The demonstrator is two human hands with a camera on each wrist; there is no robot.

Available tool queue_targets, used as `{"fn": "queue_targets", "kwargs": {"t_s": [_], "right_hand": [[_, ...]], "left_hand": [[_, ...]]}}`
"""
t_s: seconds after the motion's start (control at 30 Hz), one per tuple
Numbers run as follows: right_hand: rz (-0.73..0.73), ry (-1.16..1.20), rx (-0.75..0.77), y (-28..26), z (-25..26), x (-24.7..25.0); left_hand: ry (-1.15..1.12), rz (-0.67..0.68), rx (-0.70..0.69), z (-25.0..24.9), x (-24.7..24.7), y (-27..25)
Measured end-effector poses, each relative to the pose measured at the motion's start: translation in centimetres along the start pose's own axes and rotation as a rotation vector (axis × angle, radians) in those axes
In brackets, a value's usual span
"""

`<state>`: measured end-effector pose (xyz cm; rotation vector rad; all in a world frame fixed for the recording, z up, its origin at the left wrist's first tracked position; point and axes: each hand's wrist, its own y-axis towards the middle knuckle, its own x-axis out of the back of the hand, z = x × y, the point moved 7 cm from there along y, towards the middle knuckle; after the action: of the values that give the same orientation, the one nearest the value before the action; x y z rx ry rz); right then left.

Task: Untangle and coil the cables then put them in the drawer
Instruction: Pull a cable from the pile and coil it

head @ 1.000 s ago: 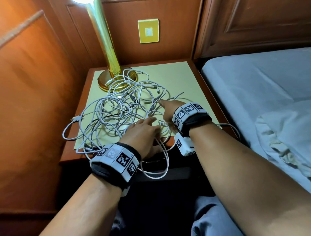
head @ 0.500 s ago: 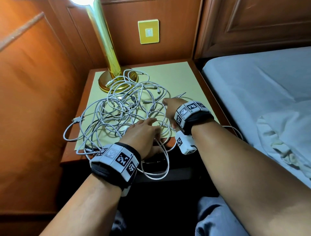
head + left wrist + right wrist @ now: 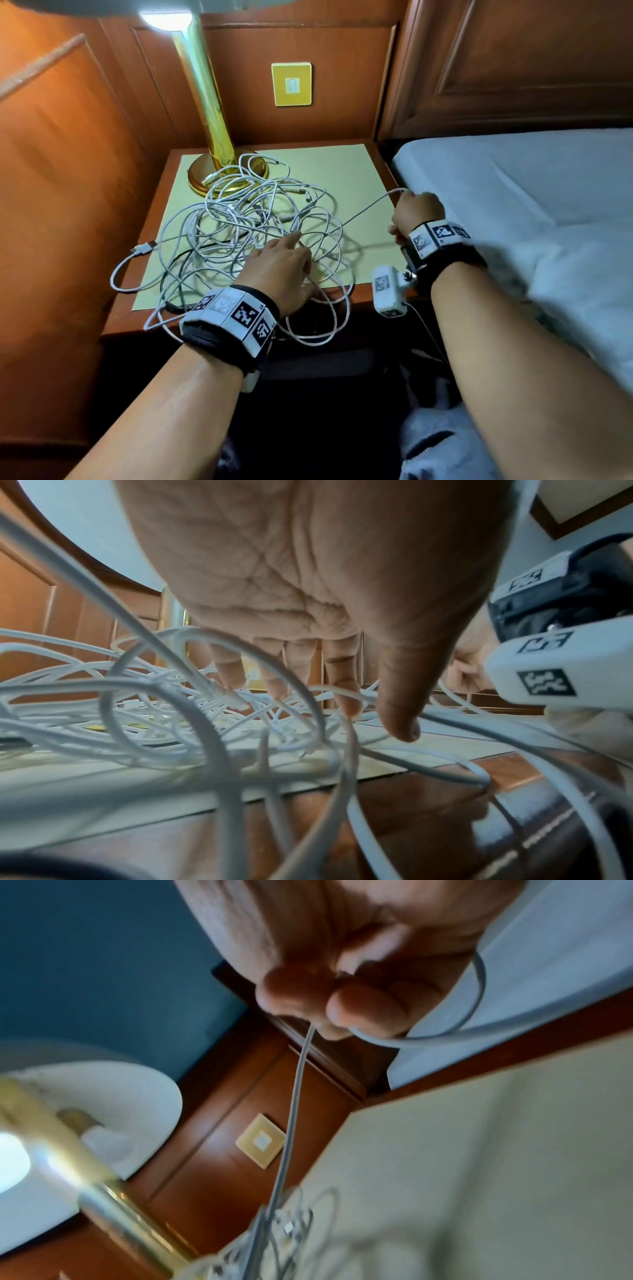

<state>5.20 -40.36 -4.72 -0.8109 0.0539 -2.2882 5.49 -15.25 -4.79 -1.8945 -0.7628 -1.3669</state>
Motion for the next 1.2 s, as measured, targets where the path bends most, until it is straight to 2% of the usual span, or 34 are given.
{"fn": "queue_targets", "kwargs": {"t_s": [0.17, 0.23, 0.27, 0.37, 0.43, 0.53, 0.63, 0.73, 0.83, 0.97, 1.03, 1.1, 1.13, 1.2], "right_hand": [[-0.173, 0.258, 0.058, 0.1, 0.8, 4.7], [-0.198, 0.597, 0.021, 0.0, 0.5, 5.9], [-0.234, 0.691, 0.023, 0.1, 0.4, 6.7], [-0.331, 0.698, 0.131, -0.6, 0.8, 8.6], [-0.317, 0.640, 0.202, -1.3, 1.2, 9.0], [-0.159, 0.525, 0.253, -2.6, 1.9, 7.7], [-0.006, 0.347, 0.390, -4.5, 3.3, 5.8], [0.045, 0.005, 0.524, -6.2, 4.9, 5.1], [0.212, -0.174, 0.480, -7.5, 4.9, 4.8], [0.481, -0.350, 0.424, -10.9, 3.2, 3.4], [0.655, -0.306, 0.392, -13.5, 2.5, 2.5], [0.814, -0.144, 0.332, -16.0, 1.7, 1.9], [0.826, -0.104, 0.337, -16.8, 1.3, 1.8], [0.732, -0.120, 0.398, -17.5, 0.4, 2.2]], "left_hand": [[-0.013, -0.061, 0.051, 0.8, 0.3, 0.5], [0.000, -0.060, 0.070, 1.2, 0.4, 0.5], [0.004, -0.052, 0.077, 1.4, 0.3, 0.6], [0.006, -0.028, 0.102, 1.5, 0.2, 0.5], [0.008, -0.026, 0.110, 1.3, 0.2, 0.6], [-0.035, -0.050, 0.101, 0.6, 0.4, 0.7], [-0.100, -0.117, 0.090, -0.5, 1.1, 0.8], [-0.266, -0.285, 0.038, -1.6, 2.6, 0.8], [-0.519, -0.450, -0.088, -3.2, 4.4, 0.0], [-0.687, -0.468, -0.251, -5.6, 5.1, -2.2], [-0.709, -0.449, -0.279, -5.8, 4.5, -3.4], [-0.785, -0.419, -0.266, -5.6, 4.0, -4.5], [-0.818, -0.413, -0.253, -5.5, 4.0, -5.1], [-0.870, -0.398, -0.207, -5.2, 4.2, -6.2]]}}
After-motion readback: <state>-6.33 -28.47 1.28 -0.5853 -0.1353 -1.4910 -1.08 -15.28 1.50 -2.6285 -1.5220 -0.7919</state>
